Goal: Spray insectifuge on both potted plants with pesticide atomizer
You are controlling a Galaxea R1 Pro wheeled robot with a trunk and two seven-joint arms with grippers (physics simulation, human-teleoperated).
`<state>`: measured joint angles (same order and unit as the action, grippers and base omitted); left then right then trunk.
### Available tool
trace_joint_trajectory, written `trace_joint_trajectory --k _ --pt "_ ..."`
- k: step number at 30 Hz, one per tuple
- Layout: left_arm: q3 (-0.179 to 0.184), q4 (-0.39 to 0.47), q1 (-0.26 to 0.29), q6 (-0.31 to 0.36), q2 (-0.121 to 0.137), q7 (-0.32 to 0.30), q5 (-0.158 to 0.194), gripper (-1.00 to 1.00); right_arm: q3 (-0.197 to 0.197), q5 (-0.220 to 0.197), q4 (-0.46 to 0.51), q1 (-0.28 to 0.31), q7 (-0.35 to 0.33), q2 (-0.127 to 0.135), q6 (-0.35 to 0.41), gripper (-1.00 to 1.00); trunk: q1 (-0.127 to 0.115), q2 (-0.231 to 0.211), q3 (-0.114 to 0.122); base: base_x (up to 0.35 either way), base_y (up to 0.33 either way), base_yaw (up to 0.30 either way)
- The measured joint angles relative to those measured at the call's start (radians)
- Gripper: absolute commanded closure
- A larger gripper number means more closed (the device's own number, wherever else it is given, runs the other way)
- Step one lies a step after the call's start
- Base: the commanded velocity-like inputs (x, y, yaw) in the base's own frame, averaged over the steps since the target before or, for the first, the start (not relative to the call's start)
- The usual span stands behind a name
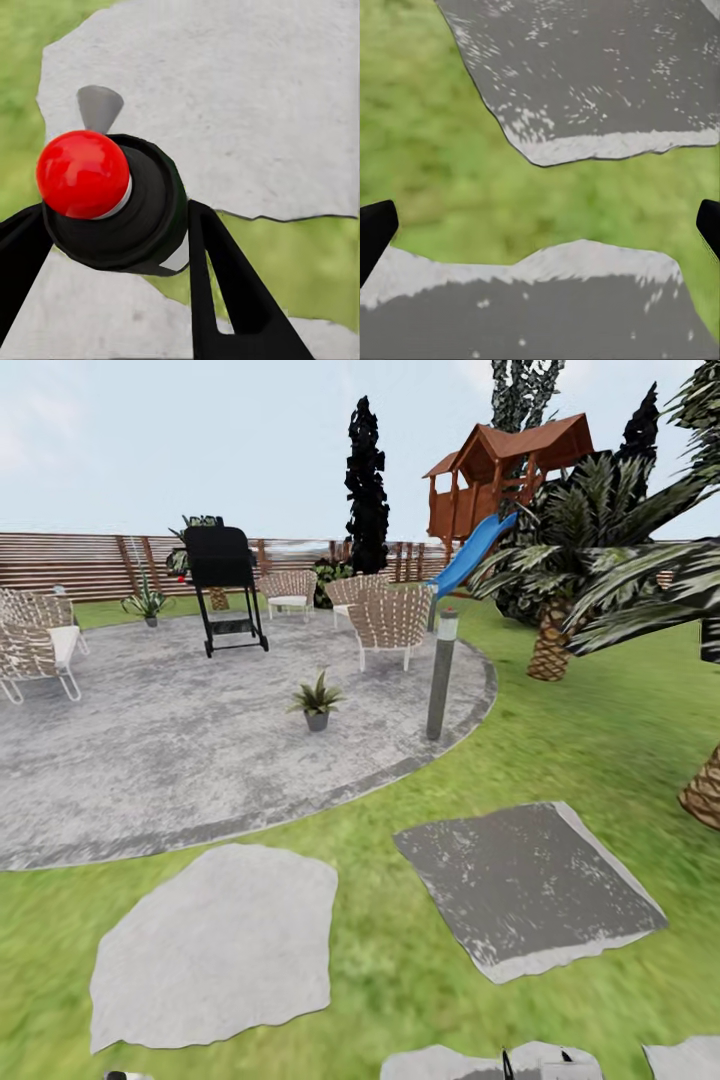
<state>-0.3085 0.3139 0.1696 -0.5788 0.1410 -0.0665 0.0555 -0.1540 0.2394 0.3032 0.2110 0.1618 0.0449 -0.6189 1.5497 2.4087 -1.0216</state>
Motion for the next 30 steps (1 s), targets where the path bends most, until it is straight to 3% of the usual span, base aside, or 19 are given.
trace_joint_trajectory --k 12,30 --pt "0.000 0.000 0.000 0.000 0.000 0.000 0.001 1.00 0.000 0.000 0.000 0.000 0.002 0.000 0.000 -1.00 0.000 0.000 0.018 0.339 0.000 0.000" --pt "0.000 0.000 0.000 -0.001 0.000 0.000 0.001 1.00 -0.002 0.000 0.000 0.000 0.000 0.002 -0.002 -1.00 0.000 0.000 0.019 0.339 0.000 0.000"
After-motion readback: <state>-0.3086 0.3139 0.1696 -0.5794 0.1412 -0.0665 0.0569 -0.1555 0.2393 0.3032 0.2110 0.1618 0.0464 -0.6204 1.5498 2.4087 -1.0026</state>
